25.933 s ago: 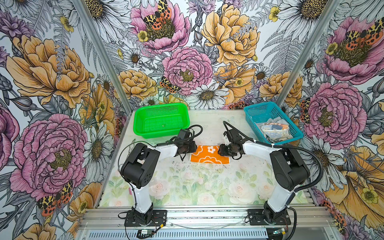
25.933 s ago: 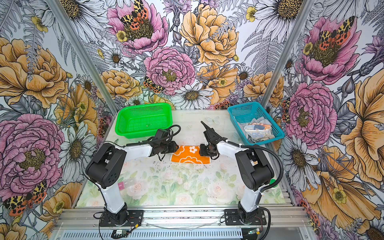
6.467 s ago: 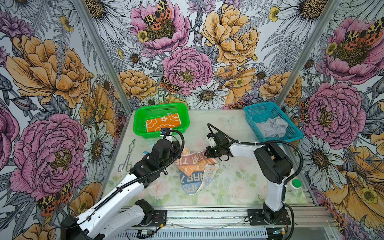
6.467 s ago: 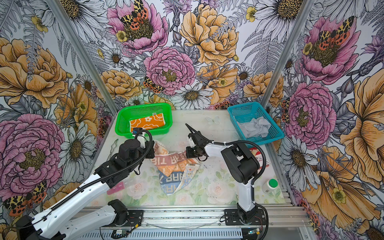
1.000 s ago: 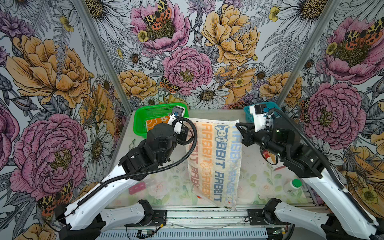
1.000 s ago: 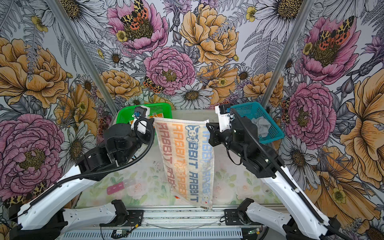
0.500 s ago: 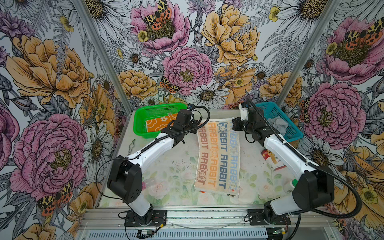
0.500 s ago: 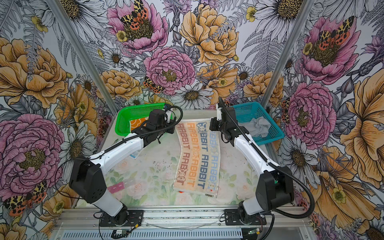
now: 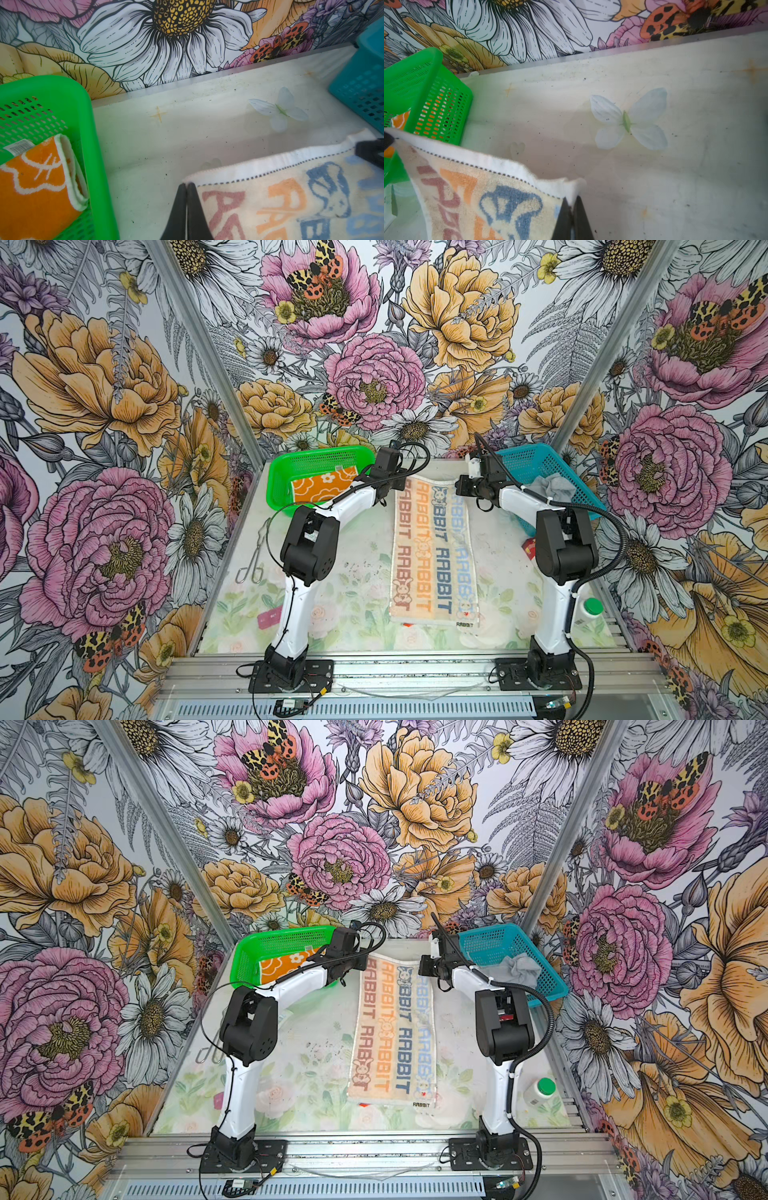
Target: Fold and stack the towels
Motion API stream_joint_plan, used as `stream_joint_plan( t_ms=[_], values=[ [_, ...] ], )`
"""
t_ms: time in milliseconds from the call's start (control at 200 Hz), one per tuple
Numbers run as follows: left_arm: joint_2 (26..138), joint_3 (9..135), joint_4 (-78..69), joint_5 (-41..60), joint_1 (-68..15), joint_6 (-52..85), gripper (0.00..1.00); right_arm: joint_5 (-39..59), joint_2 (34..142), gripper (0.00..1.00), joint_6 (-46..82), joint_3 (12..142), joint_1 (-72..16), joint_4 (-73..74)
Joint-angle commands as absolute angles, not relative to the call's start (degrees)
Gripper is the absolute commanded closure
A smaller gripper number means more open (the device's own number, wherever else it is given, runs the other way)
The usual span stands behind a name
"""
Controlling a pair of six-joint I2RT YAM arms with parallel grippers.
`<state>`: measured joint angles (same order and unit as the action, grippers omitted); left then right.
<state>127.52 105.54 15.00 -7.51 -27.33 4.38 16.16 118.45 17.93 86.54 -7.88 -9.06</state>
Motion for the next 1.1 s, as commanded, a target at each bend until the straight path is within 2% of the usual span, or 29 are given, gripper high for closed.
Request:
stream_joint_plan(
  t_ms=[0, 135, 200, 230, 270, 325, 355, 400, 575, 655, 806, 901, 966, 1096],
  values=[
    [131.68, 111.7, 18.33, -9.36, -26.49, 3.37, 1.0, 14.19, 120.66, 1.0, 16.18, 90.57, -7.22, -6.57],
    [138.44, 121.69, 23.23, -8.77, -26.16, 3.28, 1.0, 13.23, 123.61, 1.0, 15.47, 94.39, -6.61, -7.43],
    [141.54, 126.88, 26.06, -9.45, -26.19, 3.16, 0.97, 13.12, 125.15, 0.73, 15.08, 96.49, -6.33, -8.16],
    [142.79, 129.26, 27.16, -9.91, -26.14, 3.12, 0.95, 13.0, 125.75, 0.68, 14.95, 97.23, -6.2, -8.17],
    [144.23, 132.27, 28.52, -10.61, -26.18, 2.96, 0.84, 11.95, 126.14, 0.64, 14.36, 98.01, -6.17, -8.33],
    [145.63, 136.48, 30.09, -10.97, -26.18, 2.3, 0.78, 10.36, 126.1, 0.46, 13.34, 99.14, -6.15, -8.92],
    [146.1, 138.58, 30.69, -11.01, -26.2, 1.85, 0.74, 9.45, 125.68, 0.4, 12.92, 99.7, -6.08, -9.33],
    [146.5, 141.59, 31.78, -10.79, -26.19, 1.29, 0.64, 8.72, 124.42, 0.38, 12.08, 99.69, -6.14, -9.53],
    [147.4, 154.23, 38.74, -10.25, -26.67, 0.01, 0.38, 6.52, 113.12, 0.3, 11.98, 93.06, -6.6, -9.94],
    [147.01, 158.0, 43.32, -11.38, -27.39, -0.78, 0.35, 5.27, 105.26, 0.26, 12.87, 86.02, -8.02, -10.82],
    [143.24, 160.32, 59.1, -9.43, -30.53, 1.06, 0.37, 7.02, 89.22, 0.22, 19.7, 68.35, -9.77, -15.16],
    [135.77, 151.7, 66.83, -9.31, -33.04, 2.51, 0.42, 7.21, 79.31, 0.23, 24.02, 56.49, -11.48, -17.6],
    [124.61, 134.1, 62.75, -7.41, -33.58, 4.79, 0.42, 7.1, 74.91, 0.24, 25.46, 52.36, -12.98, -22.52],
    [97.87, 96.86, 46.33, 3.57, -31.56, 11.22, 0.4, 7.73, 67.43, 0.24, 28.28, 46.16, -14.36, -27.99]
  ],
)
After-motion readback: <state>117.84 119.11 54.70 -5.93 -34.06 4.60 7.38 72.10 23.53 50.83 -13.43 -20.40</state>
